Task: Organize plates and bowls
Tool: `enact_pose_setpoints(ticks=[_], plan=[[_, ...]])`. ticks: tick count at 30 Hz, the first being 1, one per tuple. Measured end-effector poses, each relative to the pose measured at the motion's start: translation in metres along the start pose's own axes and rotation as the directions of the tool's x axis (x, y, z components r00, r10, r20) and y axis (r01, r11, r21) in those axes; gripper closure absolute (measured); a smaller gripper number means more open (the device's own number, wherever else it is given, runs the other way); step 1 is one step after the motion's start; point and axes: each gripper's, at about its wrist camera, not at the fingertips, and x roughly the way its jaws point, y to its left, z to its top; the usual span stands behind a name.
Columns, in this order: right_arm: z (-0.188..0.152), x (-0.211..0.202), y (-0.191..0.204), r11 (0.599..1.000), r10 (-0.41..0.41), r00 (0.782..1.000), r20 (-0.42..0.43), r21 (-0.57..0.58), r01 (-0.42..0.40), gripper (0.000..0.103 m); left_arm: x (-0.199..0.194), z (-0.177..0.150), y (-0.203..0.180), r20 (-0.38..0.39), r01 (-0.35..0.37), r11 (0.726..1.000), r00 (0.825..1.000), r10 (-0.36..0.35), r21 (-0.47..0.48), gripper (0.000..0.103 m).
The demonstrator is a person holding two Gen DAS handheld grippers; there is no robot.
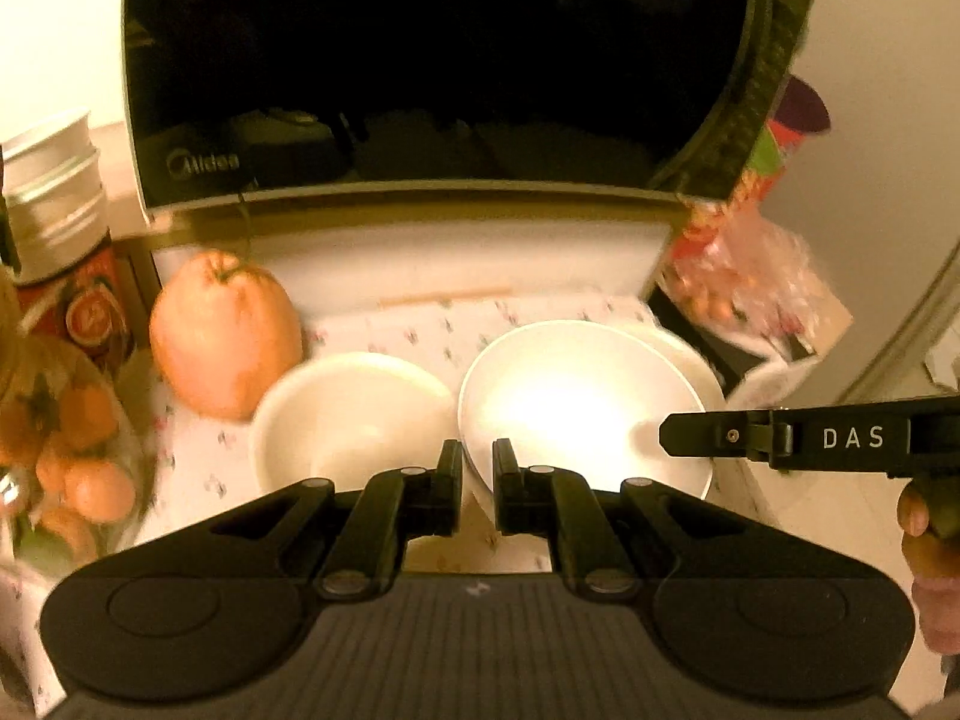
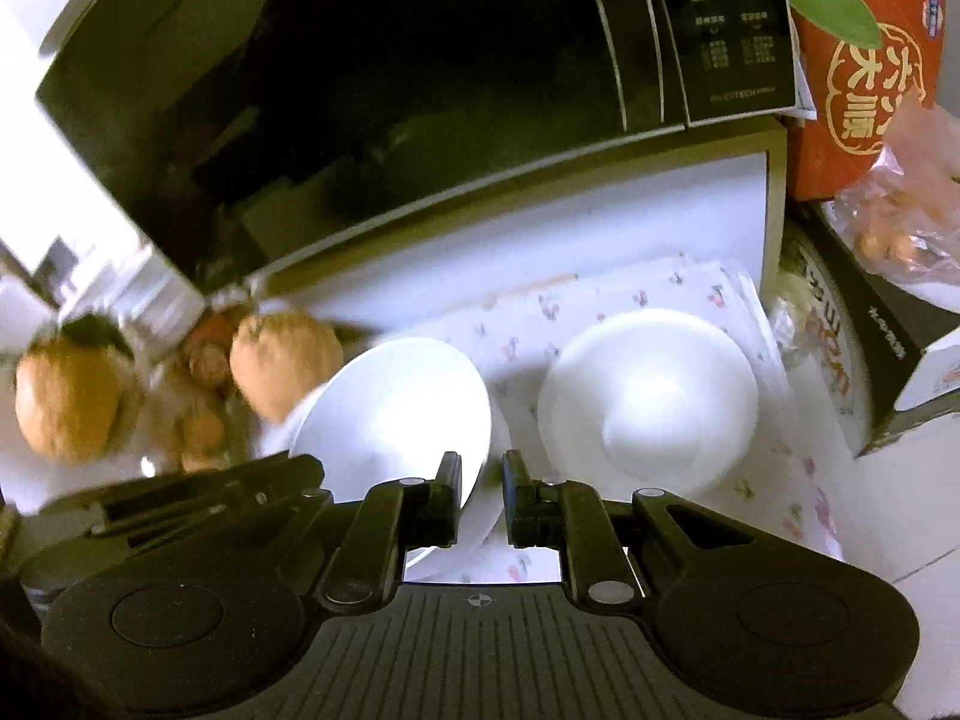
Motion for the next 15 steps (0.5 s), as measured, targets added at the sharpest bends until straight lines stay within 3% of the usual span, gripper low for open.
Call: enact_pose_setpoints(ticks=[15], plan=[[-0.038, -0.012, -0.019, 0.999, -0.022, 0.991, -0.13, -0.032, 0.018, 0.086, -0.004, -0.039, -0.024, -0.098, 0.038, 0.999, 0.995, -0.035, 0.037, 0.094]])
